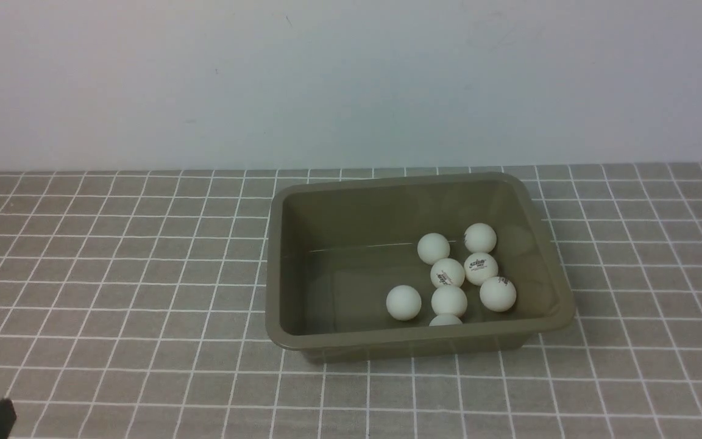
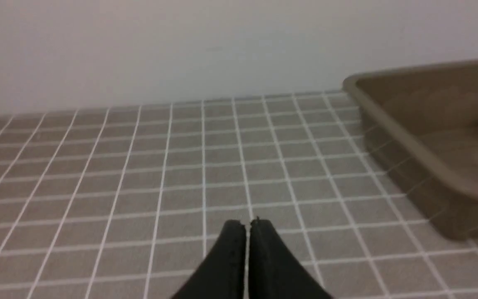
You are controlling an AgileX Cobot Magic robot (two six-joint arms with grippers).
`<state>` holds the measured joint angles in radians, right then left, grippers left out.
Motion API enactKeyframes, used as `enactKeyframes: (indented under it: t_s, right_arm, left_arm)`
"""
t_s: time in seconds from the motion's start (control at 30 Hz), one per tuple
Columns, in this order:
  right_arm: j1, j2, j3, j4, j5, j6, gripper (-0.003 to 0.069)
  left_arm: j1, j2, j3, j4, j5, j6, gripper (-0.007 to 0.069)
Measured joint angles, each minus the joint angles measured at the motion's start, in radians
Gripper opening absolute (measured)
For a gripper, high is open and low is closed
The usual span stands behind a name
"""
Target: Put the table tennis balls into the box on the grey coffee tablecloth.
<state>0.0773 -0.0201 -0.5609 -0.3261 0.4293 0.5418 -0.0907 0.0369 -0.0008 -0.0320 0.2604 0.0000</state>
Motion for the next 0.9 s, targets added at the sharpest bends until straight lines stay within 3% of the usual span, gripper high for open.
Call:
enactKeyframes:
  t_s: [0.17,0.9]
  right_arm:
    - [0.0,0.0,0.0,0.0,0.004,0.0,-0.0015]
    - [0.0,0.0,0.0,0.0,0.007,0.0,-0.0015]
  left_arm:
    - [0.029,-0.047,0.029,0.002,0.106,0.01,-0.0005]
    - [0.03,-0.047,0.029,0.002,0.107,0.01,-0.0005]
